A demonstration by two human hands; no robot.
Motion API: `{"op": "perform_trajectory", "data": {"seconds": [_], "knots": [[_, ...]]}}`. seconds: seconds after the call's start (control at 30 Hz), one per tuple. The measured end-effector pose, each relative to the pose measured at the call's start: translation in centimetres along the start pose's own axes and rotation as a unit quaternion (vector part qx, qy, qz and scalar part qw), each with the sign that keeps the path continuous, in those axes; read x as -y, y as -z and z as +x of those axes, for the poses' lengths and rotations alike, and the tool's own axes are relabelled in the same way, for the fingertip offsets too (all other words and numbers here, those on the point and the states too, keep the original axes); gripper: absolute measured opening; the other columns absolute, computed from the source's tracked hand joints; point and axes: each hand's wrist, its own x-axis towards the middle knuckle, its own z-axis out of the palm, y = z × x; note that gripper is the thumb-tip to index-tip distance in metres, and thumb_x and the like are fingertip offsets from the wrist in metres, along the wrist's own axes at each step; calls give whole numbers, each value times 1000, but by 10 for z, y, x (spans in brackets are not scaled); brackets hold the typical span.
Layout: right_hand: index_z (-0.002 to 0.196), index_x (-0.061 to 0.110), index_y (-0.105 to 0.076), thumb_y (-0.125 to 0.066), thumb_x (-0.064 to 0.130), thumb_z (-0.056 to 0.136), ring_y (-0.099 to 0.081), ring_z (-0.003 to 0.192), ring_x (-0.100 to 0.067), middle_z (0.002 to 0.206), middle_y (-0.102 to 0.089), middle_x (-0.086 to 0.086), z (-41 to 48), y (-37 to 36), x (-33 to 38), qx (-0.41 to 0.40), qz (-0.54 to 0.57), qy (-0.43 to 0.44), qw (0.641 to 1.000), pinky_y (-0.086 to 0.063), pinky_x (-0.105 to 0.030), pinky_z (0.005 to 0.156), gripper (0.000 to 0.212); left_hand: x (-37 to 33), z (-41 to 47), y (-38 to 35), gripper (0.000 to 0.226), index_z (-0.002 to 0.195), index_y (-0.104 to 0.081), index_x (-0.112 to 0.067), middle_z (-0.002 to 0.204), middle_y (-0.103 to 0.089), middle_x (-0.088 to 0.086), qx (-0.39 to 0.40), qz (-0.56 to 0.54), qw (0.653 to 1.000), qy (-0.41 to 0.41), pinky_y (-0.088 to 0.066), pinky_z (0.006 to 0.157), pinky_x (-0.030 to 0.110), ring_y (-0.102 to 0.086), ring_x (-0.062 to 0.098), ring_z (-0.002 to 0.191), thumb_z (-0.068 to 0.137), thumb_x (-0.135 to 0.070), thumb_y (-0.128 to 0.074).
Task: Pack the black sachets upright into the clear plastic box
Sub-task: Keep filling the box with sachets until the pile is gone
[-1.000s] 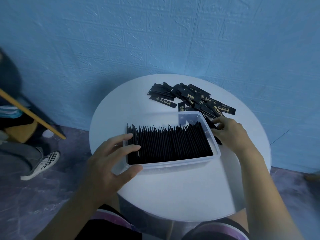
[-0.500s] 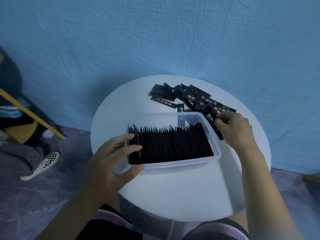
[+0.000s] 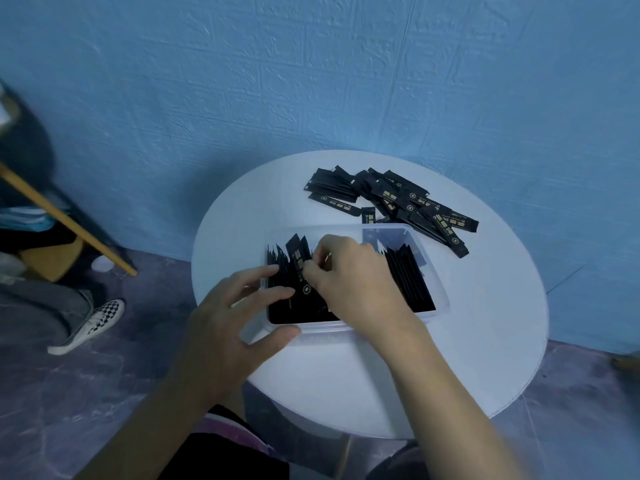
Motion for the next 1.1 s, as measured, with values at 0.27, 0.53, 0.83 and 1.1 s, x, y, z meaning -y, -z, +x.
{"op": "perform_trajectory", "data": {"seconds": [0.27, 0.53, 0.83, 1.1], "knots": [[88, 13, -64, -61, 32, 96, -72, 57, -19, 68, -73, -5, 2, 1, -1, 122, 171, -27, 977, -63, -37, 69, 21, 2, 0, 2, 53, 118, -72, -18, 134, -60, -1, 9, 8, 1000, -9, -57, 91, 40, -62, 17, 113, 90, -60, -57], [131, 9, -57, -63, 15, 98, -66, 63, -18, 77, -64, -11, 22, 3, -8, 197, 261, -35, 944, -61, -30, 63, 34, 2, 0, 3, 54, 122, -72, -20, 135, -59, 0, 11, 6, 1000, -15, -55, 94, 39, -61, 19, 113, 95, -62, -50], [145, 16, -48, -63, 11, 97, -65, 66, -14, 95, -59, -10, 37, 11, -4, 266, 229, 4, 936, -60, -29, 65, 51, 4, -1, 3, 54, 116, -72, -21, 135, -58, -5, 10, 8, 1000, -11, -48, 95, 28, -59, 14, 114, 93, -64, -51], [138, 12, -52, -65, 9, 96, -67, 66, -16, 94, -57, -10, 37, 10, -5, 265, 252, -1, 931, -60, -29, 66, 44, 4, 0, 2, 54, 122, -70, -22, 134, -59, -1, 6, 26, 999, -29, -45, 95, 28, -55, 12, 114, 94, -64, -50]]}}
